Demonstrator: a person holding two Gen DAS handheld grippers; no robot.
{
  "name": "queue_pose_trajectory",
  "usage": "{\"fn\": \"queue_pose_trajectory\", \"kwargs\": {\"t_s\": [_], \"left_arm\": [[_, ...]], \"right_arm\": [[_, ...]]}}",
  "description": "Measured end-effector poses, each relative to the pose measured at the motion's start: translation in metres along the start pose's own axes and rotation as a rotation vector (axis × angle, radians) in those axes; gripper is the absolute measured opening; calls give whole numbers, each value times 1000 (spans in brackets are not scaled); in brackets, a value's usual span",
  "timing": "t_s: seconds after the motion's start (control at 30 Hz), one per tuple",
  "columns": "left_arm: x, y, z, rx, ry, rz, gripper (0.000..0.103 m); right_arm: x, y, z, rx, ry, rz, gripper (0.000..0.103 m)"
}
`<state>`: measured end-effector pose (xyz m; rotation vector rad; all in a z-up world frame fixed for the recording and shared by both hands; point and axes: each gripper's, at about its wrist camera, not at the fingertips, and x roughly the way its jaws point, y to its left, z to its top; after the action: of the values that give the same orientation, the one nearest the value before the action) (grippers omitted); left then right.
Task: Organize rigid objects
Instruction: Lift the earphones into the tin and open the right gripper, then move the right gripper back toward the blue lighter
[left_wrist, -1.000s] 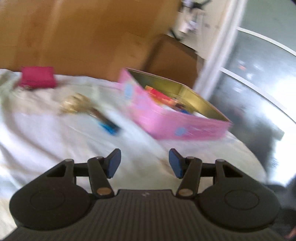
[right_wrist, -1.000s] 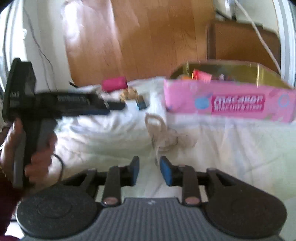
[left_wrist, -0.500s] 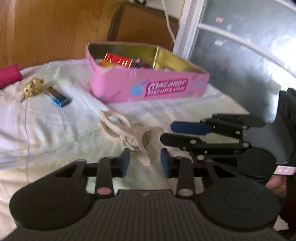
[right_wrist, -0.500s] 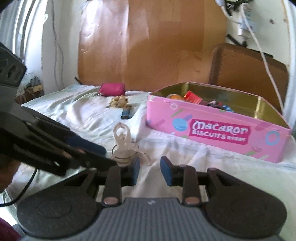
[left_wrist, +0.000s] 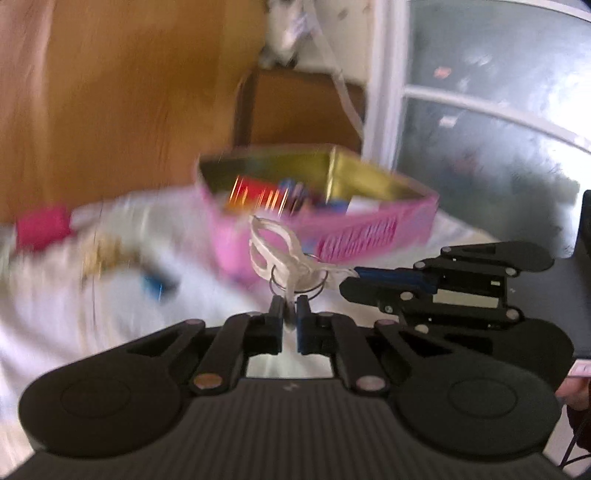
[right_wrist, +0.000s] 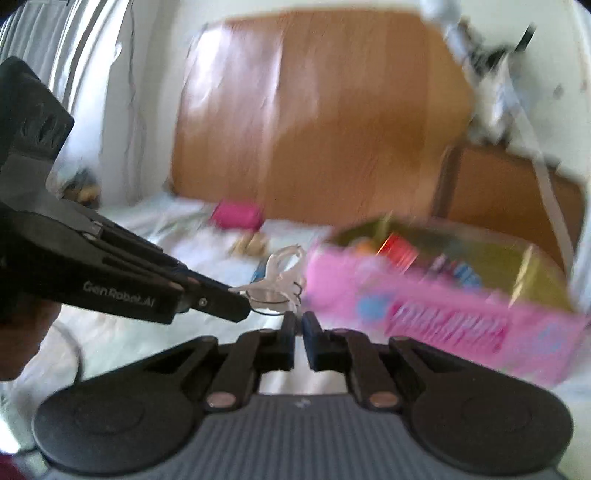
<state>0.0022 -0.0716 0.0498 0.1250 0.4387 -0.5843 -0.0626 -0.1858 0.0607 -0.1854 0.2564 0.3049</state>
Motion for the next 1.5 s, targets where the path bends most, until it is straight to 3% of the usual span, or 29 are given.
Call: {"fn": "queue_pose_trajectory", "kwargs": {"t_s": [0.13,0.3,0.47,0.67,0.77,0.9,0.97,1.07,1.27,1.37,1.43,1.5], "left_arm": [[28,-14,39,81,-66,-29,9],[102,-14,68,28,-24,-134,9],[151,-23,73,7,57,-115,9],[171,-21,70,-40,136,-54,13],[158,-14,72,-97,142,-49,13],[93,5,69,-141,-10,-72,16],[65,20,59,-157,-44,-38,16],[30,45,29,-173,-38,30,16],[10,102,-34,-230,140,228,16],[0,121,-44,-243,142,270,17],[-3,127,-43,-221,151,337,17],[-5,129,-45,-204,147,364,25]], "right_arm": [[5,-27,16,4,-57,-160,7],[30,-84,21,124,24,-267,7],[56,-107,16,150,93,-314,7],[76,-126,14,215,126,-336,15],[56,-123,14,275,73,-333,24],[10,-97,16,316,-79,-336,24],[-2,-82,10,345,-98,-284,26],[-1,-53,-2,342,-46,-183,26],[36,6,-13,266,126,10,26],[49,24,-9,224,172,56,26],[55,30,-8,213,206,66,26],[61,35,-9,200,244,63,26]]}}
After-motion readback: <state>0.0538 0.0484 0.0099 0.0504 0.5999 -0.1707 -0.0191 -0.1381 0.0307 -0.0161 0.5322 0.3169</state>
